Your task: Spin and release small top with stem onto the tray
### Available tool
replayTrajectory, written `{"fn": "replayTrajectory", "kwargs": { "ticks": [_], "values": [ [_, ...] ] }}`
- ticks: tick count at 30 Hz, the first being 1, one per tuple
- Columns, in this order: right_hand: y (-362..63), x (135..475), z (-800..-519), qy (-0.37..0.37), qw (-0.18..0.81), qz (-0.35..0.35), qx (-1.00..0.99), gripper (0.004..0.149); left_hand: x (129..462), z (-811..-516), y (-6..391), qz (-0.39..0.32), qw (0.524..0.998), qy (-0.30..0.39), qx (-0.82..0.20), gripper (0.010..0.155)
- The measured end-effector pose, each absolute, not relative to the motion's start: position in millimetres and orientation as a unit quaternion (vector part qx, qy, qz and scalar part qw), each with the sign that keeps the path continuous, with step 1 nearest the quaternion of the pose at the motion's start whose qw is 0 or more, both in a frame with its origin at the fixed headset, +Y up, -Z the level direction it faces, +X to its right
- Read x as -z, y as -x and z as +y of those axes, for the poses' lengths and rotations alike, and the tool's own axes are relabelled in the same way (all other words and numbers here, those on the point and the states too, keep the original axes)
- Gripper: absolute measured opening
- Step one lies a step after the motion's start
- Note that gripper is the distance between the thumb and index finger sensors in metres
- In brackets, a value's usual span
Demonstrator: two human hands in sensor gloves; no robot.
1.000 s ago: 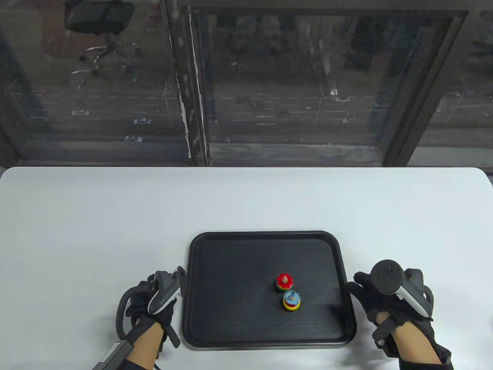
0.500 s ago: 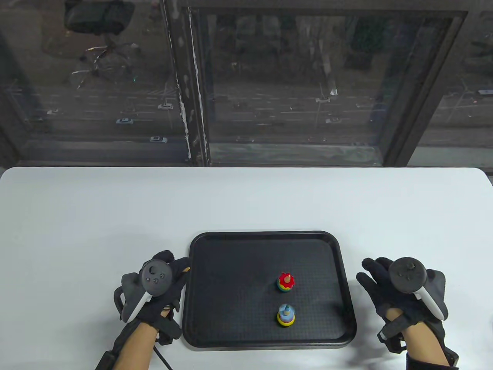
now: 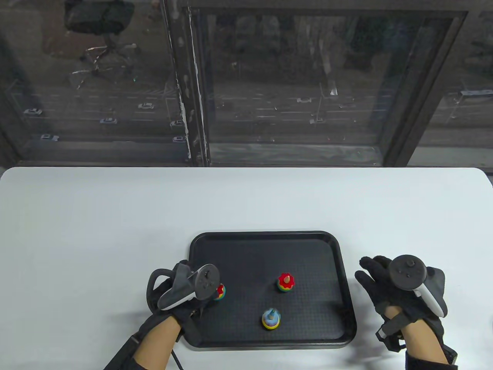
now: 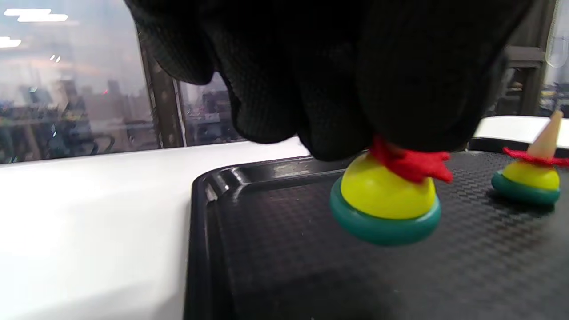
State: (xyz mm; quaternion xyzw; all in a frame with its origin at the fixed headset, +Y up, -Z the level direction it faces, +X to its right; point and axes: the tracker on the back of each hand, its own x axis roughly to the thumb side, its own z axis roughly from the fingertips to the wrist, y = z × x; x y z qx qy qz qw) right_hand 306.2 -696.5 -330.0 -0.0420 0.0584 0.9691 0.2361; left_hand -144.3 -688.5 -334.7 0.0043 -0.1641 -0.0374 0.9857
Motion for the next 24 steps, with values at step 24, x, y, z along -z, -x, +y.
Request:
{"fn": "replayTrajectory", "kwargs": {
  "ticks": [24],
  "values": [
    [-289.8,323.4,-694.5,0.009,0.216,0.076,-0.973,0.073,340.0,-689.6,99.8,-0.209,0.945,-0.058,0.244,0.066]
  ]
}}
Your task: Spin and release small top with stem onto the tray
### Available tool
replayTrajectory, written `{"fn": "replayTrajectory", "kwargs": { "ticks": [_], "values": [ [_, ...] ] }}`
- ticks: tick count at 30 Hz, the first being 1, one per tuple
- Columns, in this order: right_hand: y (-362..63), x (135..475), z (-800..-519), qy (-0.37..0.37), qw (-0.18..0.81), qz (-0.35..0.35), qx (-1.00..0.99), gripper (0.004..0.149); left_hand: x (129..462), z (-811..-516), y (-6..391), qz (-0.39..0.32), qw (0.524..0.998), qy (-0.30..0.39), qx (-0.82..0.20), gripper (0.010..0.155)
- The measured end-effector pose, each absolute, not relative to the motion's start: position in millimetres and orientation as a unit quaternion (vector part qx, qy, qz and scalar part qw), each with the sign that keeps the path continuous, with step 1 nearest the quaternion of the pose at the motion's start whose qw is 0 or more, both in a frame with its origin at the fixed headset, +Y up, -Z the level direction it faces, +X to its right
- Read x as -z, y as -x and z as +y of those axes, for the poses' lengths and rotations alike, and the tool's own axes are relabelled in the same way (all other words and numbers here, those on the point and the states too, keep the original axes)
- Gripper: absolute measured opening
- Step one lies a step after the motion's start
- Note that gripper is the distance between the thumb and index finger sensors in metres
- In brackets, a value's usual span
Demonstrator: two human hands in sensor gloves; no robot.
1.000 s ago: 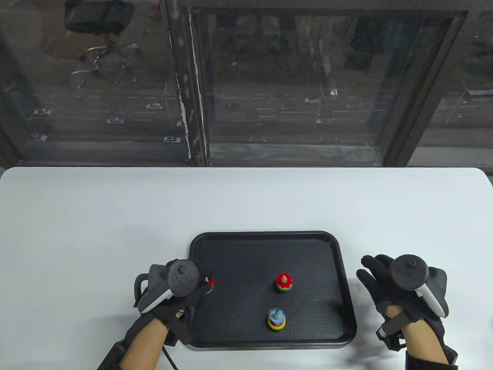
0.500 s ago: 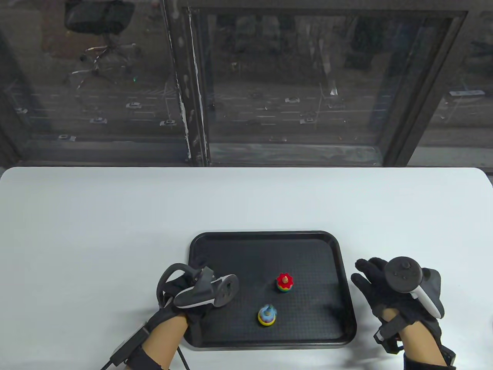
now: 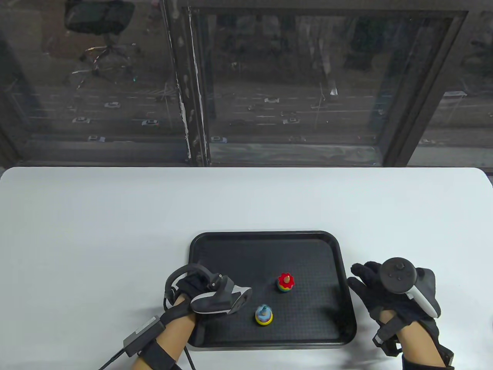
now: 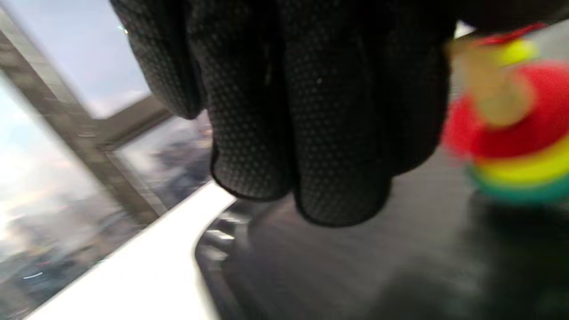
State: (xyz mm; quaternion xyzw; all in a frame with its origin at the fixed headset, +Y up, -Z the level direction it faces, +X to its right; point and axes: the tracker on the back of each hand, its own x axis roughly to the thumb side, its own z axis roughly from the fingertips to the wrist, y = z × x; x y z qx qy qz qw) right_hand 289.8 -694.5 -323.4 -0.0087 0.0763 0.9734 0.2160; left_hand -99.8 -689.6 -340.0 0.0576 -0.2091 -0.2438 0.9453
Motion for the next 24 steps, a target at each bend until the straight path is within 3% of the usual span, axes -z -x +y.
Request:
{"fn": "replayTrajectory", "kwargs": {
  "ticks": [3,7,15,24],
  "values": [
    [-292.0,322.4,-692.2,0.01,0.225,0.074,-0.971,0.073,340.6,-655.7,125.9,-0.129,0.982,-0.094,0.102,0.071],
    [-294.9,324.0,-694.5,0.017,0.231,0.081,-0.969,0.073,325.0,-639.6,153.6,-0.071,0.987,-0.135,0.055,0.071],
    [-306.4,323.4,-693.0,0.037,0.245,0.052,-0.967,0.075,308.7,-654.1,188.3,-0.032,0.989,-0.121,-0.077,0.072],
    [-308.1,322.9,-693.2,0.04,0.258,0.044,-0.964,0.076,316.5,-682.2,205.0,-0.051,0.991,-0.007,-0.123,0.082]
  ]
}}
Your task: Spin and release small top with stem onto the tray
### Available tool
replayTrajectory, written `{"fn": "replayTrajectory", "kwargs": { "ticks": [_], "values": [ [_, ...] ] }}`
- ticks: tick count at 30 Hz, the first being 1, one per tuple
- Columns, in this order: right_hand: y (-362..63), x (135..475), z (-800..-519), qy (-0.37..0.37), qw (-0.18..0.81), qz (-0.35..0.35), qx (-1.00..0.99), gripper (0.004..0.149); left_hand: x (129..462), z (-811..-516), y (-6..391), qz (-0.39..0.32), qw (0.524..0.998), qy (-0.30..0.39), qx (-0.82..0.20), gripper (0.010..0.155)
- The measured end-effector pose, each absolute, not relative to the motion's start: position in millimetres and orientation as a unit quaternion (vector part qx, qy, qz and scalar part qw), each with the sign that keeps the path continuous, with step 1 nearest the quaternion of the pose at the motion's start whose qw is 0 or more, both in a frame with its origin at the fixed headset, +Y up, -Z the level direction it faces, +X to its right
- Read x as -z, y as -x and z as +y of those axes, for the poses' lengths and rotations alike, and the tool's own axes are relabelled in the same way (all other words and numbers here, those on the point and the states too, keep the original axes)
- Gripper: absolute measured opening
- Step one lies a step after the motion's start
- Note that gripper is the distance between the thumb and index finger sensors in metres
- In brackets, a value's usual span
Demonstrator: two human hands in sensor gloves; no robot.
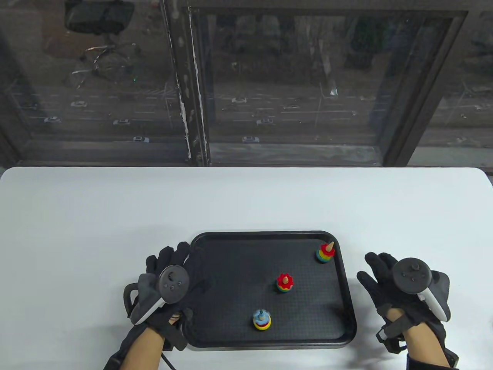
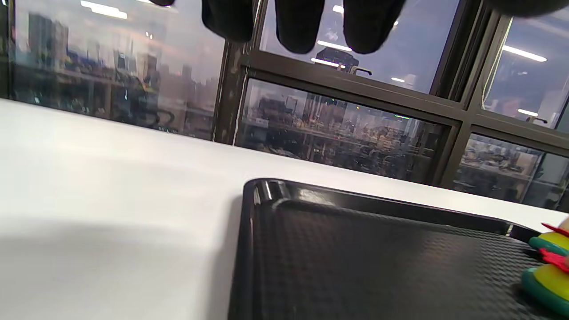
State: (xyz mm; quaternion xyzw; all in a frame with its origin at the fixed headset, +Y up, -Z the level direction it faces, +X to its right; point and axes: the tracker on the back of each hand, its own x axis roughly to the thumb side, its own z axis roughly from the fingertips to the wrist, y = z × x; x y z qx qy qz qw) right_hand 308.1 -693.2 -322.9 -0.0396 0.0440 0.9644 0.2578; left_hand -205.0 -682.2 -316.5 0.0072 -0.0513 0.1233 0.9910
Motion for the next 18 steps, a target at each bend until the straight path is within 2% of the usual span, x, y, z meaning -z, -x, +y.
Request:
{"fn": "replayTrajectory", "kwargs": {
  "ticks": [18],
  "values": [
    [-306.1,322.5,-698.1,0.031,0.257,0.061,-0.964,0.076,314.6,-688.2,207.3,-0.065,0.987,0.024,-0.145,0.084]
  ]
}}
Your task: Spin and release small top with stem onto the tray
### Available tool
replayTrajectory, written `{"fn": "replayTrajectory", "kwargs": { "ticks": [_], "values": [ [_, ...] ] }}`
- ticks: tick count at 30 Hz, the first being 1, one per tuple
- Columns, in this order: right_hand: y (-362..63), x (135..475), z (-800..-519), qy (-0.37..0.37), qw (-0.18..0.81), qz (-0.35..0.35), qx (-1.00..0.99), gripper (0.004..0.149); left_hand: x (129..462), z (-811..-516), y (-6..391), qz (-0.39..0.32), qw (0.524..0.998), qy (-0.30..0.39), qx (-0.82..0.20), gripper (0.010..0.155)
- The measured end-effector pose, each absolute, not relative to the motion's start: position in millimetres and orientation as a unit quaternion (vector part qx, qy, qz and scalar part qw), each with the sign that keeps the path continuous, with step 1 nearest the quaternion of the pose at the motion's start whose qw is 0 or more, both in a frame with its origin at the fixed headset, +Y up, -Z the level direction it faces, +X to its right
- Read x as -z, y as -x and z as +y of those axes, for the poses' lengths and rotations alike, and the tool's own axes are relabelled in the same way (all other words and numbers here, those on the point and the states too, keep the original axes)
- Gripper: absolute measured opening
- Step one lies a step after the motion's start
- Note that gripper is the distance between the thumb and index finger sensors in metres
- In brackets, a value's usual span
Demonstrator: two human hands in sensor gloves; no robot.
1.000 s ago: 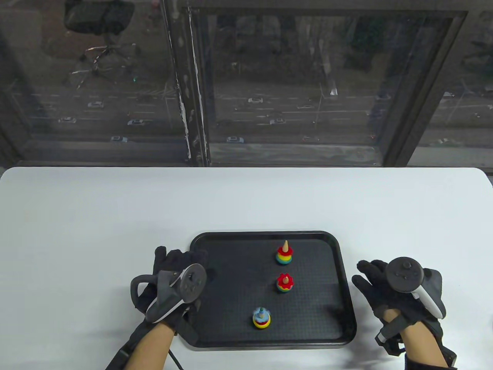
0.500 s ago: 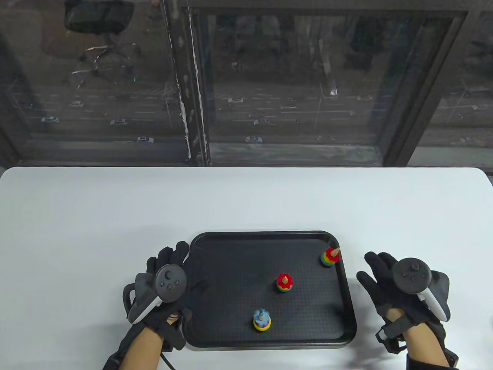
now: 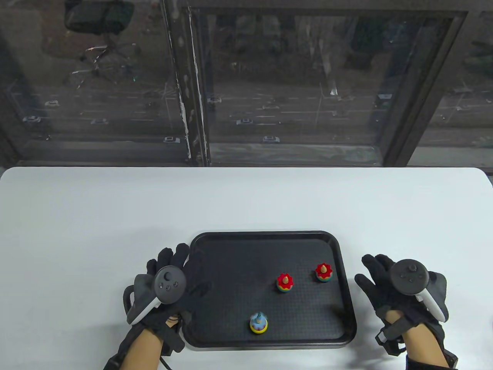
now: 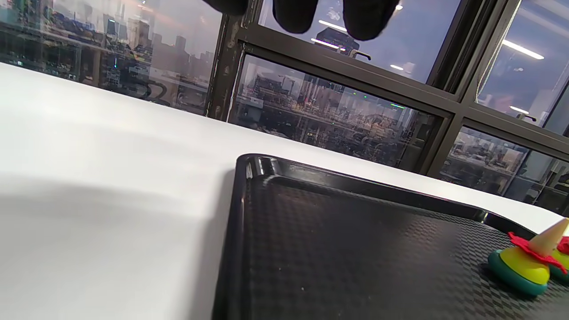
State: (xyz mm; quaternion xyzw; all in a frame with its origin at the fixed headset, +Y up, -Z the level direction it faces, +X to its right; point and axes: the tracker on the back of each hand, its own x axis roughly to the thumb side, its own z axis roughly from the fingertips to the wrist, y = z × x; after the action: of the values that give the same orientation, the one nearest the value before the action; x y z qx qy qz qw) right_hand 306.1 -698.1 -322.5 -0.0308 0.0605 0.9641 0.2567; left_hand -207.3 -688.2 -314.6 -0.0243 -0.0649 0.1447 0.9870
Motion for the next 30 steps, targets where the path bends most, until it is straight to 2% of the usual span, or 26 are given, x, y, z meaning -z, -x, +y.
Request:
{"fn": "replayTrajectory", "kwargs": {
  "ticks": [5,17,21,26,30],
  "values": [
    [-306.5,324.2,-700.4,0.033,0.254,0.069,-0.964,0.075,315.4,-689.5,204.0,-0.093,0.983,0.027,-0.159,0.083],
    [-303.4,324.1,-699.4,0.024,0.248,0.069,-0.966,0.075,315.7,-690.2,205.8,-0.081,0.983,0.03,-0.162,0.083],
    [-299.5,323.8,-700.7,0.015,0.24,0.076,-0.968,0.077,315.7,-691.1,206.6,-0.068,0.985,0.036,-0.153,0.083],
    [-295.8,325.4,-705.1,0.008,0.231,0.1,-0.968,0.087,317.6,-694.7,207.8,-0.063,0.984,0.05,-0.157,0.082],
    [-295.4,325.5,-705.1,0.007,0.232,0.1,-0.967,0.087,317.2,-693.0,207.7,-0.053,0.985,0.027,-0.162,0.08]
  ]
}}
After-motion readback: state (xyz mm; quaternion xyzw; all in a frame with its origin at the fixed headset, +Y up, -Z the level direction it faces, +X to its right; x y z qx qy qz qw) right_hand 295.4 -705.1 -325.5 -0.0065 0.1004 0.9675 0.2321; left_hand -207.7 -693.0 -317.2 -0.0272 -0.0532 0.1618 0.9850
